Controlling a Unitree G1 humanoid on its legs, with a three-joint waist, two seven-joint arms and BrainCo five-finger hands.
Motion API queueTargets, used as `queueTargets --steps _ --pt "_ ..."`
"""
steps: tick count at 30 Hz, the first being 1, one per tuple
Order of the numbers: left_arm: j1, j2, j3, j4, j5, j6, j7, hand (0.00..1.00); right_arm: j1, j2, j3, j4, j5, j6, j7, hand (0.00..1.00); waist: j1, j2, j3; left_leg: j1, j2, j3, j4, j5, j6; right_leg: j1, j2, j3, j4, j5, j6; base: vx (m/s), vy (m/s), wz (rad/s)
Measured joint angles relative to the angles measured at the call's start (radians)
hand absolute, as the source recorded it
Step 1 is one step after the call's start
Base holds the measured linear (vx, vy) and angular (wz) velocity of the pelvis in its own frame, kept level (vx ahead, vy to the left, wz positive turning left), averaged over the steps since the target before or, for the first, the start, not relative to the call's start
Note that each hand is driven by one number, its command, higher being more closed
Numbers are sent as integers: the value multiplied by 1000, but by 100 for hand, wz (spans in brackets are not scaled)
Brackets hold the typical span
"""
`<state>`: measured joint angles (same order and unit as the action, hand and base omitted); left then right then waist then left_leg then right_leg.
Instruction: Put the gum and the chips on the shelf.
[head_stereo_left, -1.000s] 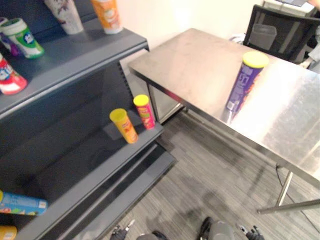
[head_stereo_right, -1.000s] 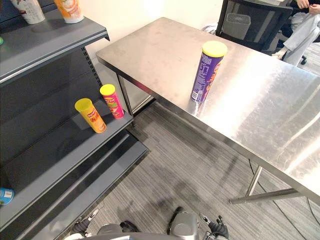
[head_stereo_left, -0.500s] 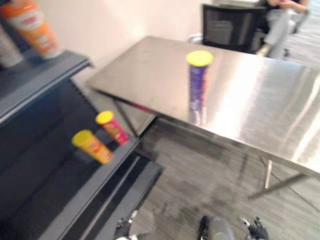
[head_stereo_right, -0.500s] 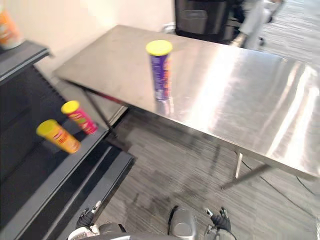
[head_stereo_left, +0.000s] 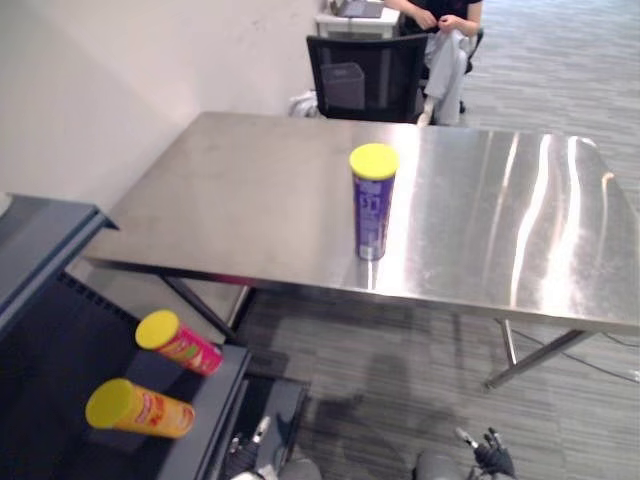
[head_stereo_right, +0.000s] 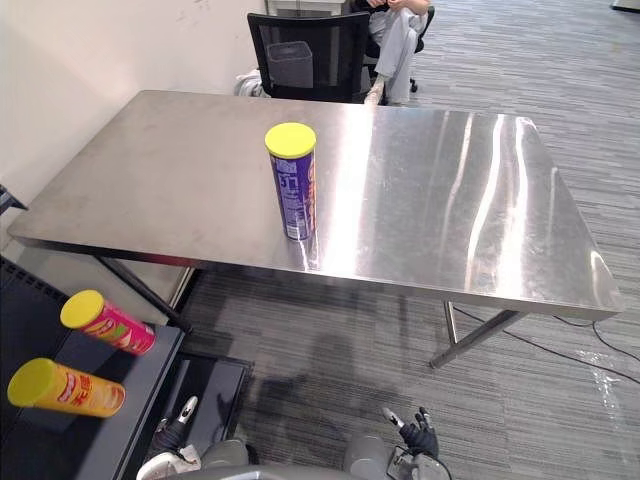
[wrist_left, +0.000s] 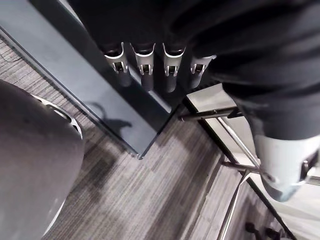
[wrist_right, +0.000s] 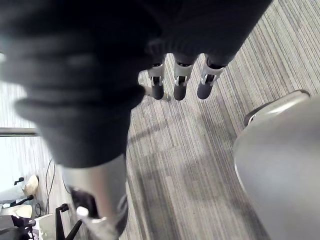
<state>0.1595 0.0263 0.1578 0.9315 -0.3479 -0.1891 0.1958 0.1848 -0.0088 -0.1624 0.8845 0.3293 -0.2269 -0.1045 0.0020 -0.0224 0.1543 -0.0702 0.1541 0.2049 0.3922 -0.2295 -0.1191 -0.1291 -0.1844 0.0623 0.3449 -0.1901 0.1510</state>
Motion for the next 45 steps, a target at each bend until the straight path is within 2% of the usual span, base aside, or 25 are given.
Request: queueTargets --steps 2,7,11,14,15,16,17,18,19,20,21,23,27,28,30,34,36,38,41,45 --pt "-6 3 -1 22 1 2 -2 0 -5 0 -14 20 1 -6 -1 0 0 0 -1 21 -4 7 -6 0 0 18 -4 -5 -32 31 4 84 108 -36" --pt "-8 2 -6 71 9 3 -6 0 -11 -13 -31 79 6 -42 -19 0 -1 24 -36 79 -6 32 -83 -1 2 30 10 -24 -146 142 2 -11 39 -55" --pt "-16 17 -25 94 9 -1 -6 0 -18 -13 -77 132 26 -44 -33 0 -3 14 -46 82 -16 31 -128 -20 14 40 6 -63 -255 202 9 -108 22 -33" --pt "-14 26 -35 104 8 -6 -4 0 -1 -14 -112 182 76 -45 -72 0 -5 -5 -58 76 -20 30 -139 -24 7 50 1 -89 -307 219 -11 -165 13 -10" --pt "-10 26 -35 106 11 -6 -2 0 12 -13 -119 193 102 -43 -89 0 -5 2 -69 75 -22 25 -159 -25 8 52 1 -111 -333 225 -33 -82 -6 -19" --pt "-8 25 -36 106 12 -8 -2 0 18 -11 -127 193 114 -43 -94 0 -3 -2 -74 76 -22 18 -170 -24 7 54 3 -120 -349 223 -41 -12 -20 -28" --pt "-4 25 -37 107 17 -12 0 0 20 -11 -148 193 134 -43 -105 0 -4 13 -80 80 -19 -6 -193 -24 7 71 10 -139 -379 221 -55 32 -26 -26" --pt "-1 27 -38 107 17 -14 0 0 20 -12 -164 193 153 -43 -110 0 -5 13 -83 85 -20 -15 -202 -21 2 71 12 -149 -385 224 -60 36 -27 -21" --pt "-1 29 -39 107 16 -15 0 0 25 -12 -189 193 165 -43 -117 0 -5 -4 -79 90 -25 -27 -202 -19 -1 76 15 -164 -388 230 -65 40 -26 -7" --pt "2 35 -45 106 17 -15 0 0 34 -14 -226 194 195 -44 -132 0 -4 8 -84 98 -18 -36 -208 -18 -3 84 24 -172 -390 234 -59 46 -32 1" --pt "4 36 -46 107 17 -15 -1 0 35 -17 -249 194 214 -44 -141 0 -4 -4 -85 109 -17 -46 -218 -17 -5 85 28 -176 -386 235 -58 104 -57 1" --pt "5 40 -46 106 17 -15 -2 0 31 -32 -307 194 267 -48 -153 0 -2 -1 -86 129 -9 -52 -237 -13 -13 90 38 -177 -374 249 -36 121 -48 -3" --pt "21 51 -33 90 41 -12 0 0 -15 -80 -448 167 352 -66 -175 0 -1 13 -88 150 10 -52 -253 -7 -16 99 61 -178 -381 262 -28 163 -1 -11" --pt "25 56 -24 59 48 -4 1 0 -26 -115 -510 105 382 -75 -182 0 -2 17 -90 162 8 -52 -265 -5 -14 100 61 -179 -388 263 -27 158 34 -4" --pt "25 57 1 29 48 -3 6 0 -38 -145 -546 31 387 -90 -201 0 -2 23 -94 162 1 -54 -269 -4 -13 102 55 -183 -396 264 -26 105 51 -1" --pt "32 66 29 -31 58 2 32 0 -55 -193 -559 -211 370 -133 -269 0 -7 13 -89 163 -14 -55 -269 -2 -11 117 41 -194 -413 266 -22 63 63 2" --pt "50 65 36 -60 82 7 36 0 -65 -197 -547 -393 291 -158 -319 0 -14 8 -90 163 -21 -54 -270 -2 -11 116 34 -194 -421 269 -18 30 39 0" --pt "74 66 37 -81 96 9 35 0 -70 -197 -528 -518 202 -157 -344 0 -19 6 -89 161 -23 -53 -270 -2 -11 115 32 -195 -424 271 -16 0 0 0" --pt "115 65 38 -104 136 13 17 0 -74 -199 -497 -701 81 -146 -331 0 -25 7 -89 158 -23 -51 -272 -2 -11 113 32 -194 -433 274 -11 0 0 0" --pt "121 66 36 -132 174 15 -12 0 -63 -200 -444 -893 -19 -98 -236 0 -26 6 -77 137 -22 -51 -275 -3 -10 81 34 -189 -428 276 -8 -32 -7 -3"
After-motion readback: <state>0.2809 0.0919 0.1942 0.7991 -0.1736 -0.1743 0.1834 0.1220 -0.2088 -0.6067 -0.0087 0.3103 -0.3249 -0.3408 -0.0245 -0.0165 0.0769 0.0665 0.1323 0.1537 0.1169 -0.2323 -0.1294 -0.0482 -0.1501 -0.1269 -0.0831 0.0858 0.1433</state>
